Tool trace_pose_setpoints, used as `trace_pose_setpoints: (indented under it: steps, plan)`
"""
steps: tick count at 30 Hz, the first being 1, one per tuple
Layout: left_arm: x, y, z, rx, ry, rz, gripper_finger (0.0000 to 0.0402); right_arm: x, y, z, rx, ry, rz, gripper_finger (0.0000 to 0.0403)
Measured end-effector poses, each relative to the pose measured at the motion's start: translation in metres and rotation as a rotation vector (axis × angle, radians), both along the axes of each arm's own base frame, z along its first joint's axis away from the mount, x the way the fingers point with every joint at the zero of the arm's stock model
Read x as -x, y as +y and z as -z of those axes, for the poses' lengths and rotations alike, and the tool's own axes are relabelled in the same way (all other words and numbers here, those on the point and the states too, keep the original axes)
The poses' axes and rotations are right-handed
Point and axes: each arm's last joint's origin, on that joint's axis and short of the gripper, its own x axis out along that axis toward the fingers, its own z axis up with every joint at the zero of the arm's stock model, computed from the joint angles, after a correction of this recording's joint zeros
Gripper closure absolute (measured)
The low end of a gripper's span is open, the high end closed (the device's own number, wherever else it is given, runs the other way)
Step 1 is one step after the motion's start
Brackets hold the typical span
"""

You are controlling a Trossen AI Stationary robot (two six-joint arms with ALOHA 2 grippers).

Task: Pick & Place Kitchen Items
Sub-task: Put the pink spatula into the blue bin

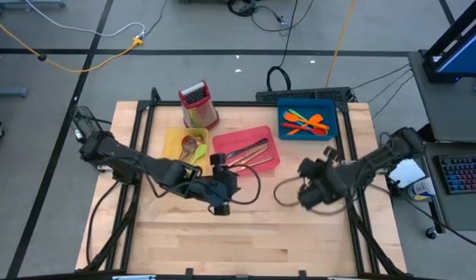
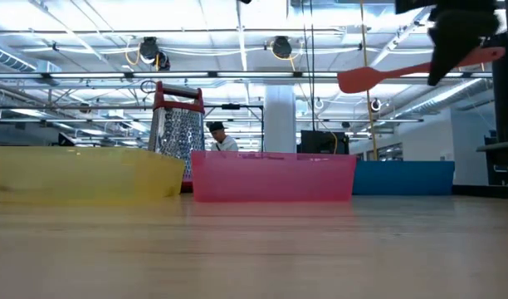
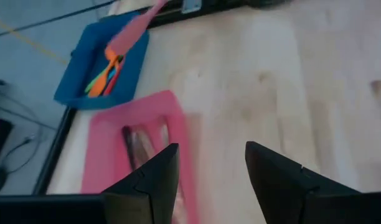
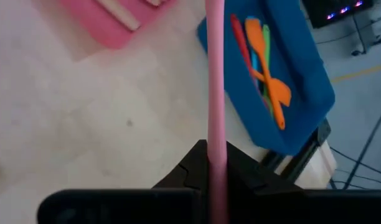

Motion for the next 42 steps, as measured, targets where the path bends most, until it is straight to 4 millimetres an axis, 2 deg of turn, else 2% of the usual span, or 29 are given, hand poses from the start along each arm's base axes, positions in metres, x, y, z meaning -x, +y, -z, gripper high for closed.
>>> trace_pose_setpoints:
  steps: [4, 9, 14, 17, 22, 25, 32, 39, 42]
  plan:
    - [0.005, 0.002, 0.000, -0.031, 0.026, -0.025, 0.0211, -0.002, -0.030, -0.003, -0.004, 0.012, 0.063, 0.0385]
    - [0.007, 0.004, 0.001, -0.064, 0.051, -0.036, 0.0211, 0.006, -0.079, 0.005, 0.015, 0.078, 0.206, 0.0385]
    - [0.007, 0.004, 0.001, -0.065, 0.051, -0.035, 0.0211, 0.016, -0.126, 0.028, -0.019, 0.129, 0.268, 0.0385]
    - [0.007, 0.004, 0.001, -0.066, 0.051, -0.034, 0.0211, 0.018, -0.151, 0.048, -0.026, 0.127, 0.225, 0.0385]
    - [0.007, 0.005, 0.001, -0.066, 0.051, -0.037, 0.0211, 0.015, -0.189, 0.074, -0.025, -0.001, 0.174, 0.0385]
    - [0.006, 0.006, 0.001, -0.062, 0.049, -0.043, 0.0211, 0.014, -0.208, 0.080, 0.035, -0.099, 0.161, 0.0385]
    - [0.006, 0.006, 0.001, -0.050, 0.042, -0.062, 0.0211, 0.022, -0.231, 0.088, 0.072, -0.187, 0.150, 0.0385]
    - [0.006, 0.007, 0.001, -0.086, 0.024, -0.103, 0.0211, 0.042, -0.237, 0.114, 0.102, -0.182, 0.185, 0.0384]
    - [0.006, 0.007, 0.001, -0.074, 0.020, -0.112, 0.0211, 0.047, -0.237, 0.123, 0.072, -0.211, 0.140, 0.0379]
